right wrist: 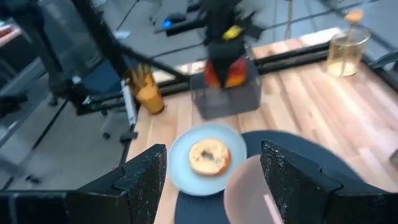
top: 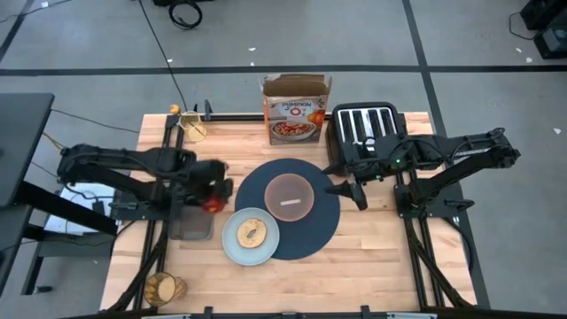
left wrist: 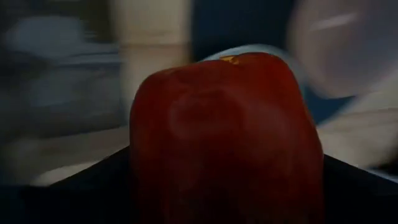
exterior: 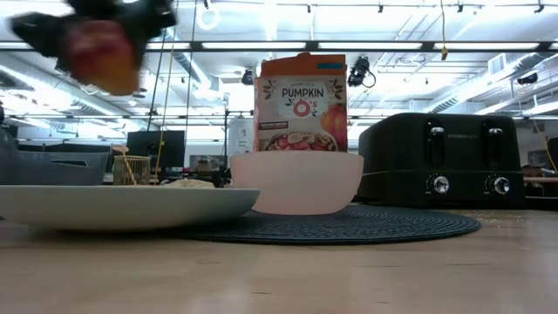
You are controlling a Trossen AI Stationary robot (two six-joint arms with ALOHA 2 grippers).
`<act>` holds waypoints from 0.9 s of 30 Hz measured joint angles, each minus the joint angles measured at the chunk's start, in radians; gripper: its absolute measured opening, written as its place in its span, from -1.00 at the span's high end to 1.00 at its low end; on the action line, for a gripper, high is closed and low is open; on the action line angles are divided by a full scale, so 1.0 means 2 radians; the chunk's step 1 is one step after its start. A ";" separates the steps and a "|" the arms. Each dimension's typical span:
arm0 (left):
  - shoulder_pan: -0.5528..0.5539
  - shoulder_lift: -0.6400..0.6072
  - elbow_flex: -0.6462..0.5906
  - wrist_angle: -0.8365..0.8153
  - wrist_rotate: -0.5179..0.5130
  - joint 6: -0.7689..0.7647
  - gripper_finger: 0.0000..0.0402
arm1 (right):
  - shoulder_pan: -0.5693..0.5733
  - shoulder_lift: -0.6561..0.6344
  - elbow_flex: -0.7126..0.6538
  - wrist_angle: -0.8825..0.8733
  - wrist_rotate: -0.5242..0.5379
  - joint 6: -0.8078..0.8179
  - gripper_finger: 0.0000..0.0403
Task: Arrange a breakfast setting
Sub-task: Put the red apple on the dark blue tablemat to the top left of the orange bowl
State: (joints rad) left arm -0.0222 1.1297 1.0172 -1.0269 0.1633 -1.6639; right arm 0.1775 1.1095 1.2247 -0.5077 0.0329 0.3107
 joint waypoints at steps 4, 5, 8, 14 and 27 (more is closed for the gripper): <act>0.063 0.012 -0.009 0.065 0.058 0.018 -0.71 | 0.008 0.004 0.000 -0.033 -0.009 -0.015 -0.32; 0.078 0.018 -0.013 0.067 0.077 0.023 -0.71 | 0.011 0.005 0.000 -0.041 -0.009 -0.017 -0.32; 0.116 0.038 -0.025 0.082 0.114 0.026 -0.71 | 0.027 0.007 0.000 -0.056 -0.010 -0.008 -0.32; 0.186 0.106 -0.050 0.234 0.201 0.029 -0.71 | 0.072 0.009 0.000 -0.063 -0.013 0.046 -0.32; 0.285 0.256 -0.054 0.293 0.370 0.100 -0.71 | 0.123 0.009 0.000 -0.063 -0.014 0.120 -0.32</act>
State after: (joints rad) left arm 0.5481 1.6418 0.9085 -0.4406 0.9027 -1.4637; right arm 0.4240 1.1275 1.2251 -0.6328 0.0051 0.5507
